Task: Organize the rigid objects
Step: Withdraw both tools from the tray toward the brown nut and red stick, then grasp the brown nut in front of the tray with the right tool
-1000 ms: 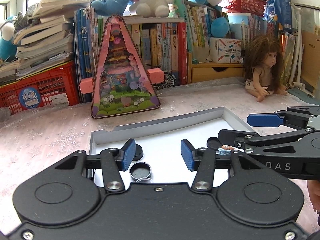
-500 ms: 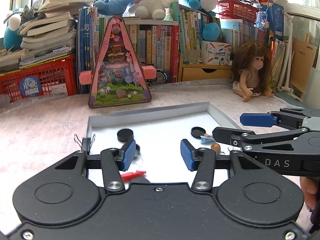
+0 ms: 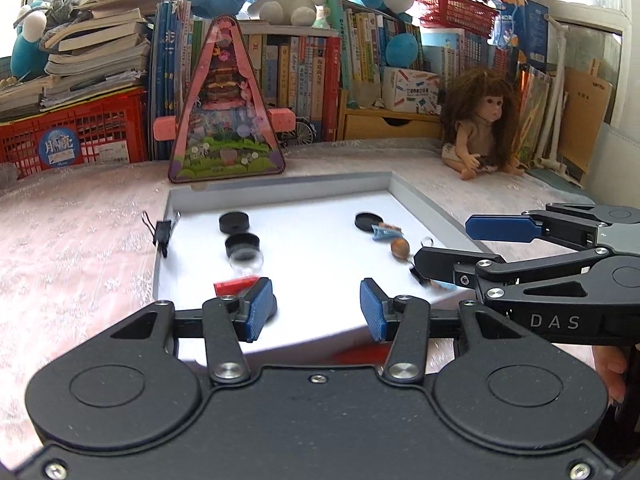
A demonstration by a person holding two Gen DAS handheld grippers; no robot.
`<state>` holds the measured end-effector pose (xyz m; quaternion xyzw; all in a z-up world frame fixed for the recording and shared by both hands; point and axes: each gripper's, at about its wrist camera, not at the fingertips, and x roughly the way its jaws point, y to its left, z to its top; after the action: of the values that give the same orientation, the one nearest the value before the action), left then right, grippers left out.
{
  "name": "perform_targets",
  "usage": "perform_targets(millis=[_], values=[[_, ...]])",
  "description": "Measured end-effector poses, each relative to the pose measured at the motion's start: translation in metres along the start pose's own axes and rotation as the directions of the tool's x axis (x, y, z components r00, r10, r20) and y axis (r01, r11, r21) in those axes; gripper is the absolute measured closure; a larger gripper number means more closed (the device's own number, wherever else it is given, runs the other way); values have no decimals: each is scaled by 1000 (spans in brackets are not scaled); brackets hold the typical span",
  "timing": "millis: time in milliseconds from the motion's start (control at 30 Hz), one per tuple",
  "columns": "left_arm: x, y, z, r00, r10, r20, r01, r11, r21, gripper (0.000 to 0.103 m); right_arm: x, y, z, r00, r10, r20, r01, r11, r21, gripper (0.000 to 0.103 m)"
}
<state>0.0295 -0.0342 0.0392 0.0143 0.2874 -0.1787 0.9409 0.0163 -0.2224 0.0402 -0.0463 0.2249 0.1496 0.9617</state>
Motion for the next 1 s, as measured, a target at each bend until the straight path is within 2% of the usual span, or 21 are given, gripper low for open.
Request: perform_targets(millis=[200,333,433,567,667,833,1000], values=[[-4,-7,-18,999,-44,-21,44,999,18,57,-8,-1,-16,1000,19,-19,-20,999,-25,32],[-9,-14,-28,999,-48,-1,47,997,65,57,-13,-2,-27,999,28,-34,-30,998,-57,41],[-10,-18,-35,997,-70,-14,71,994,79,57,-18,-3,-33,998,52,-43,-55,996,-76,50],[-4,-17,-40,998,-58,-40,60,996,66,57,-16,0,-38,994,84,-72,-91,991,-100,57],[0,-11,-40,997,-56,-56,58,998,38,57,-10,7,-40,991,101,-89,-111,987,-117,58],[2,-7,-40,997,-42,-61,44,998,36,57,6,14,-40,989,81,-123,-97,987,-130,58],[3,-7,-42,997,-41,-64,43,999,30,57,16,16,-42,985,80,-152,-99,988,-121,66]])
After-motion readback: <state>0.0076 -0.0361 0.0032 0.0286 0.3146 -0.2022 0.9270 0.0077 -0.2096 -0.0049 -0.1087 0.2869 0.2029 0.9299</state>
